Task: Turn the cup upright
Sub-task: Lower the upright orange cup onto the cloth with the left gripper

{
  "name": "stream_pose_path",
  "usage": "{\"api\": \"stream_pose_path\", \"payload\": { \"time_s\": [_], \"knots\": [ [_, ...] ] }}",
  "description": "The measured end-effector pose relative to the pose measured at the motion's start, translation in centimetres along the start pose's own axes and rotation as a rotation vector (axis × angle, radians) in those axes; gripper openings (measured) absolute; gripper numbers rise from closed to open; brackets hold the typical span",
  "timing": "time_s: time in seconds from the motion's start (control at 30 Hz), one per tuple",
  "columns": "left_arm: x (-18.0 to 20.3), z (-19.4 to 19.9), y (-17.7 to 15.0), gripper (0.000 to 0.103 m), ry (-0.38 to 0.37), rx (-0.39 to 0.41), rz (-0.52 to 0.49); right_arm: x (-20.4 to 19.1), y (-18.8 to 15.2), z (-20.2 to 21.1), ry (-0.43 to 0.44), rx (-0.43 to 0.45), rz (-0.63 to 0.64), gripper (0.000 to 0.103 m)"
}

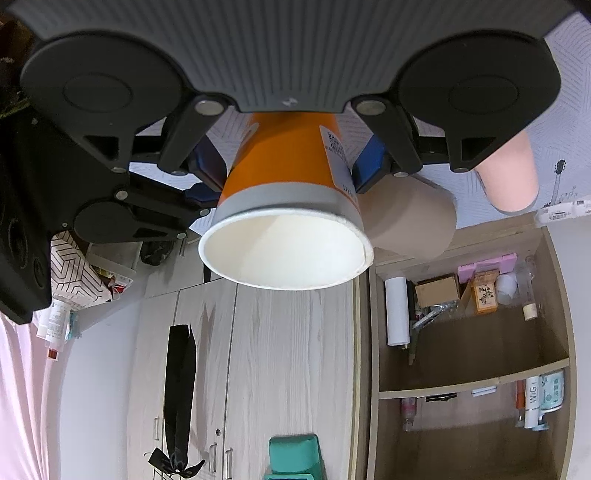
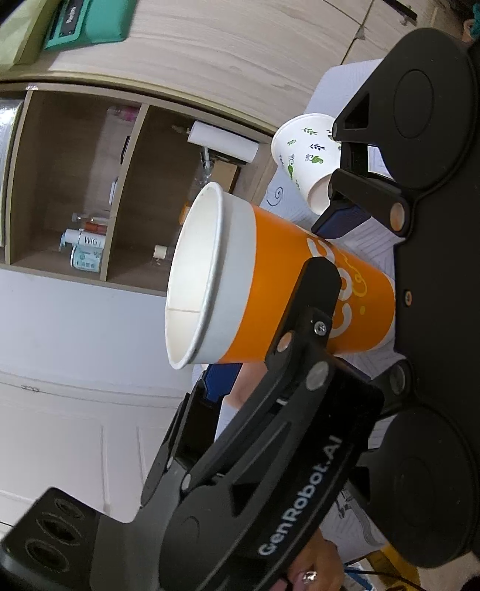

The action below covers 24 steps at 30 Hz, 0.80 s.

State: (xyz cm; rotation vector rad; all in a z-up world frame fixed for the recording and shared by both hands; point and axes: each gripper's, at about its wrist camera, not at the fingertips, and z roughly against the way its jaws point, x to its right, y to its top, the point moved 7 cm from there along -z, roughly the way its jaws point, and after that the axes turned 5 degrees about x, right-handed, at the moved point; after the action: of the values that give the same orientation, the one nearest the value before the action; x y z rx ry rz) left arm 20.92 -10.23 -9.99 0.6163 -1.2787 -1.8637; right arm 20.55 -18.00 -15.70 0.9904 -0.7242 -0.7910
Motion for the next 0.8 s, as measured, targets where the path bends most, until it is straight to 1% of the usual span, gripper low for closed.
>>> {"api": "stream_pose_path", "payload": {
  "time_s": [0.2, 0.4, 0.47, 0.5, 0.53, 0.67, 0.7, 0.8],
  "knots": [
    [0.7, 0.11, -0.15, 0.075, 0.001, -0.009, -0.022, -0.22, -0.27, 0.55, -0.033, 0.006, 0.02, 0.075],
    [0.48, -0.03, -0.33, 0.077, -0.032, -0.03, 0.028, 0.01, -0.26, 0.71, -0.036, 0.0, 0.009, 0.075],
    [0.46, -0.03, -0.39, 0.08, -0.042, -0.032, 0.036, 0.04, -0.27, 0.77, -0.034, 0.0, 0.007, 0.076],
    [0.47, -0.11, -0.4, 0.083, -0.045, -0.035, 0.041, 0.07, -0.26, 0.79, -0.033, -0.001, 0.004, 0.079],
    [0.47, -0.15, -0.43, 0.085, -0.047, -0.038, 0.048, 0.09, -0.24, 0.81, -0.035, -0.003, 0.001, 0.079],
    [0.36, -0.22, -0.35, 0.085, -0.052, -0.035, 0.068, 0.14, -0.19, 0.74, -0.014, -0.037, -0.029, 0.08],
    [0.24, -0.24, -0.35, 0.085, -0.055, -0.034, 0.078, 0.07, -0.1, 0.78, -0.013, -0.033, -0.035, 0.08],
    [0.1, -0.13, -0.35, 0.085, -0.053, -0.043, 0.105, -0.03, -0.04, 0.71, -0.027, -0.039, -0.04, 0.083]
  ]
}}
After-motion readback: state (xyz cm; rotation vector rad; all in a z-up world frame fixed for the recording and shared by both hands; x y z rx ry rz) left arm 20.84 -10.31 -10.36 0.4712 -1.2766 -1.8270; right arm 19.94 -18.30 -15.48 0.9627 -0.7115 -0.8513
